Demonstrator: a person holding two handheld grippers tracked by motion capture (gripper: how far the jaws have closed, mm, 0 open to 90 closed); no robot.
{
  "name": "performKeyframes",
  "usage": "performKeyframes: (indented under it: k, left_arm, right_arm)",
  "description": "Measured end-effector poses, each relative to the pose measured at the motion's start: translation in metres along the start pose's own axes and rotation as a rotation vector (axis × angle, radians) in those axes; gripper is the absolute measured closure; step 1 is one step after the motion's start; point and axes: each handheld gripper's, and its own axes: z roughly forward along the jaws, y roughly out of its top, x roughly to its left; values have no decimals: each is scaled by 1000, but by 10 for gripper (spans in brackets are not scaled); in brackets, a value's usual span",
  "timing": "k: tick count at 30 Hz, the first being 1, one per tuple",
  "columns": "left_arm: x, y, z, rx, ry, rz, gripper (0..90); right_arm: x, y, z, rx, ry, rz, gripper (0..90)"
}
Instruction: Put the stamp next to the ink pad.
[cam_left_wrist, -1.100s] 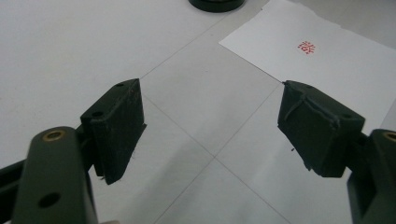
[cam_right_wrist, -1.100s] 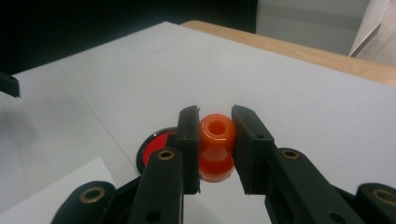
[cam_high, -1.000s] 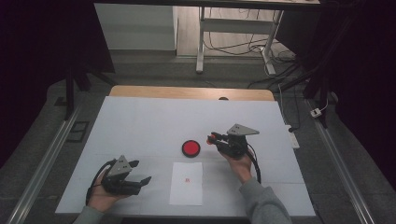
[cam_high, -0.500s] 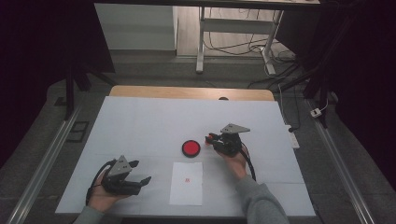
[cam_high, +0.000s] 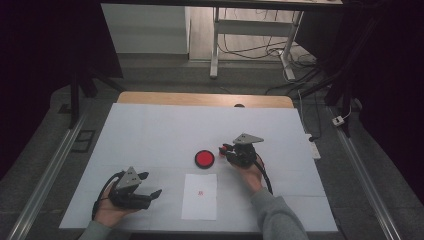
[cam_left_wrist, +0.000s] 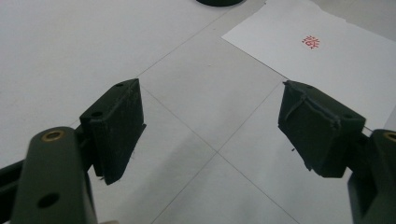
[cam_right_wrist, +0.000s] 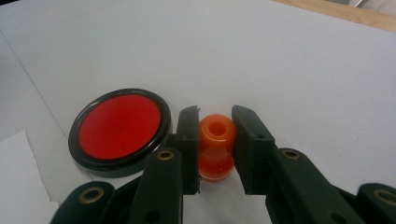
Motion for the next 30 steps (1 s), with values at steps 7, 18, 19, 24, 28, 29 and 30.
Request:
performKeyframes:
  k: [7, 18, 19, 24, 28, 29, 30]
  left_arm:
    - [0, 0, 0, 2, 0, 2, 224]
    - [1, 0, -1, 0, 3, 1, 222]
    - [1, 0, -1, -2, 3, -4, 222]
    - [3, -1, -2, -1, 4, -13, 222]
    - [4, -1, -2, 1, 7, -17, 220]
    - [4, -1, -2, 0, 6, -19, 220]
    - [5, -2, -2, -1, 7, -21, 219]
  right_arm:
    - [1, 1, 0, 2, -8, -13, 649]
    - [1, 8, -17, -18, 18, 10, 555]
    - [1, 8, -19, -21, 24, 13, 551]
    - [2, 6, -39, -2, 51, 18, 511]
    - [3, 1, -58, -5, 48, 7, 493]
    - [3, -1, -62, -2, 46, 2, 488]
    - [3, -3, -66, -3, 42, 0, 484]
